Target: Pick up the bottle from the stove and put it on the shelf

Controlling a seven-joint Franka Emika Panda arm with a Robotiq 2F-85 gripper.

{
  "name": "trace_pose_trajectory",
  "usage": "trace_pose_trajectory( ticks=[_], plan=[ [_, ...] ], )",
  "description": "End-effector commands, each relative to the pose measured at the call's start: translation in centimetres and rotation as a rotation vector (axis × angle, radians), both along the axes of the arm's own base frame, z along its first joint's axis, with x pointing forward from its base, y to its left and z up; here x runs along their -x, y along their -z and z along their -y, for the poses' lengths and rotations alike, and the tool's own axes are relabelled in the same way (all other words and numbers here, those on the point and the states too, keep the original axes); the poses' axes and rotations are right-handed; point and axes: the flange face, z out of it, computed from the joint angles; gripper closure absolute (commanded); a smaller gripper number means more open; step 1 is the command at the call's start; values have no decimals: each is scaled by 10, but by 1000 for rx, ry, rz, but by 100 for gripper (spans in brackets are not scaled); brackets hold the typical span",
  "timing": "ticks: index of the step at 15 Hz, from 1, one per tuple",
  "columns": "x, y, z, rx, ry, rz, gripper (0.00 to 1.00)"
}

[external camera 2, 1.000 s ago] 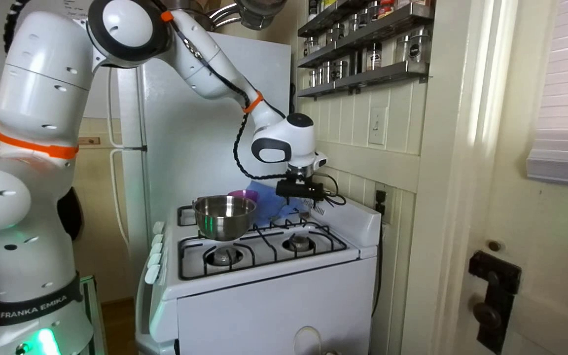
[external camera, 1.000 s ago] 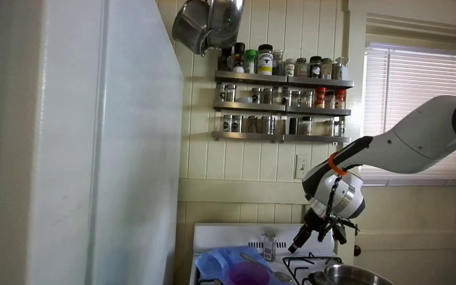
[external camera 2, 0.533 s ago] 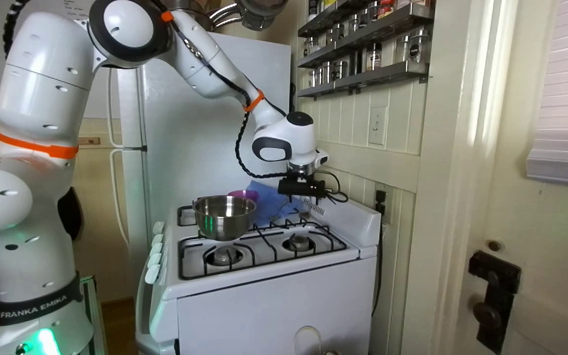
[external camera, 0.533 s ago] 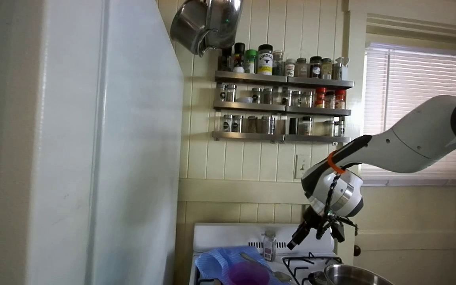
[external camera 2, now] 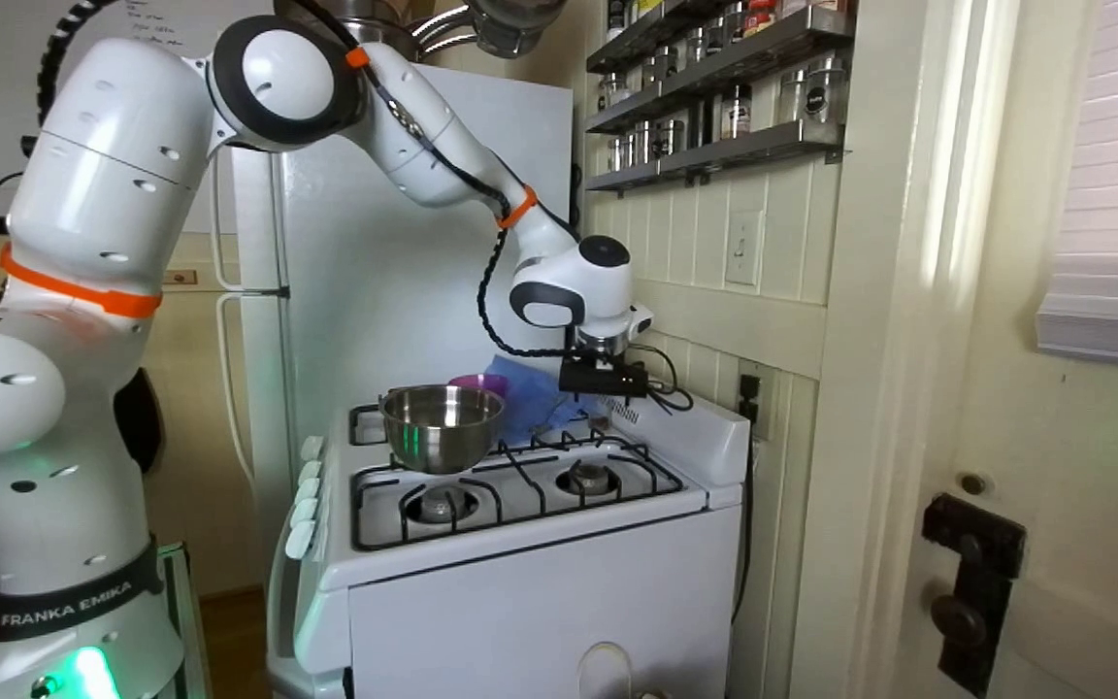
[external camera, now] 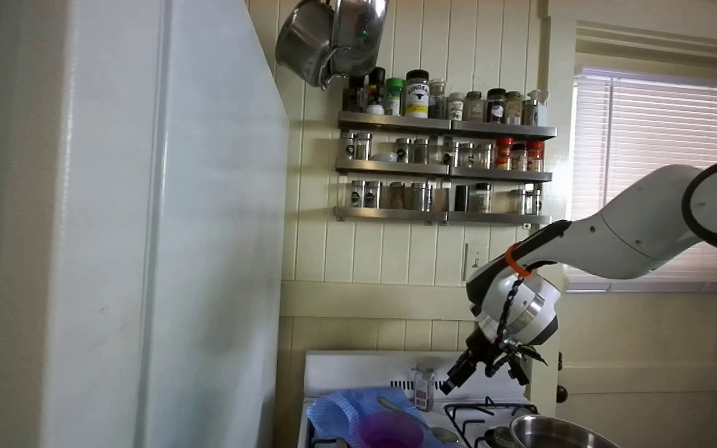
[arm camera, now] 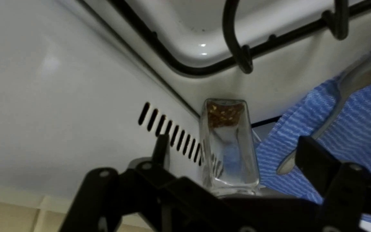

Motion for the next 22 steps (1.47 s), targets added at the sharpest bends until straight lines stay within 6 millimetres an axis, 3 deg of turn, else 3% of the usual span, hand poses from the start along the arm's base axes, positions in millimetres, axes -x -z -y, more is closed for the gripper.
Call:
trace_pose_trajectory(
  ticks=[1,6,13,17,22],
  plan=[
    [-15,13,-13,-19,-40,-11,0],
    [-28,21,-29,-7,-49,-9,0],
    [-44,24,-29,-6,-38,-2,0],
    [-47,25,-29,0,-46,-10,11],
    [-50,23,-33,14,-55,-13,17]
  ],
)
